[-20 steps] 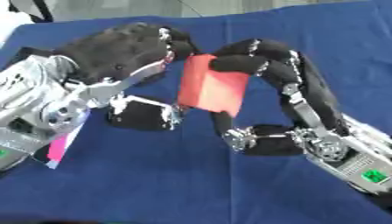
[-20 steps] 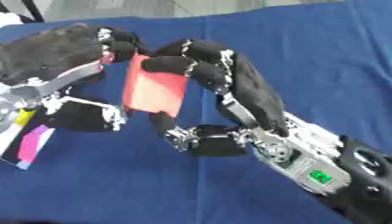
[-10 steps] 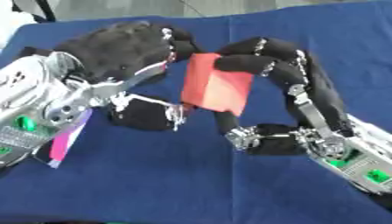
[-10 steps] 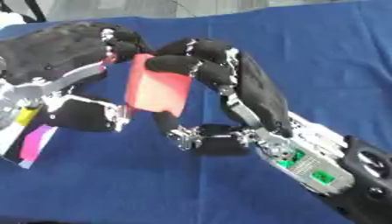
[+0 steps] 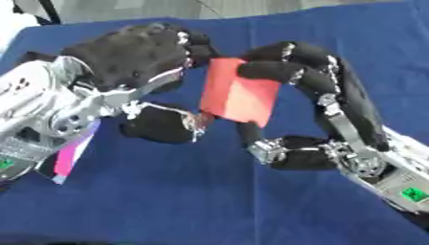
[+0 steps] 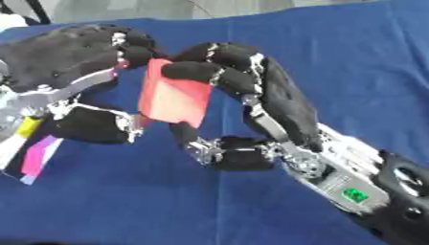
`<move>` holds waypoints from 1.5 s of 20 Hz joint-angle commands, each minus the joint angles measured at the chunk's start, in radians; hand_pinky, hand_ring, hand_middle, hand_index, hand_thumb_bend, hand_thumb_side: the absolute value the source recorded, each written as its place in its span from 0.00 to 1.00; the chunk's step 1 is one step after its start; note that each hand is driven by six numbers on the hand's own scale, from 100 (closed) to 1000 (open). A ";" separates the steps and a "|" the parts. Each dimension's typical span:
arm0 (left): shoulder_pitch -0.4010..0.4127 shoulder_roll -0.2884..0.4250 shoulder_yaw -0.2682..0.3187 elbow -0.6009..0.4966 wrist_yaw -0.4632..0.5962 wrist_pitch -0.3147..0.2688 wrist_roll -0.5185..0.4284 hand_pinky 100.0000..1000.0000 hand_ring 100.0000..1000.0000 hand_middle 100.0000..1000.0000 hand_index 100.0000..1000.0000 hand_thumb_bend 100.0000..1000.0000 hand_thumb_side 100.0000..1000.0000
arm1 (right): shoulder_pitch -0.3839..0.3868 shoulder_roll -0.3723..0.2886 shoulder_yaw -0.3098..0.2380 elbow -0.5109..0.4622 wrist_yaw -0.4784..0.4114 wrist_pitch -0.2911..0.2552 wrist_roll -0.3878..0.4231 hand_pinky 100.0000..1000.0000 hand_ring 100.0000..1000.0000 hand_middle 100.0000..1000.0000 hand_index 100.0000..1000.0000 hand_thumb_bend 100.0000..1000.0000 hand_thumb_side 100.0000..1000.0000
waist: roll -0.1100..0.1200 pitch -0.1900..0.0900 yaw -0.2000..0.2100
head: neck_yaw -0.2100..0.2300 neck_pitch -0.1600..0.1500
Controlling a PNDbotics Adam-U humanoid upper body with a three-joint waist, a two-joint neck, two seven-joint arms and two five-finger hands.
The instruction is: Pick up the objects with one hand, pass them to the other hand, and then place them into the box on the other side of the table.
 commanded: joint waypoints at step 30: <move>-0.044 -0.020 0.028 -0.018 -0.026 0.029 0.086 0.96 0.91 0.77 0.91 0.79 0.48 | 0.009 -0.021 -0.006 -0.004 0.015 0.052 -0.012 0.56 0.38 0.35 0.63 0.00 0.00 | -0.001 -0.008 0.005 | 0.000 -0.032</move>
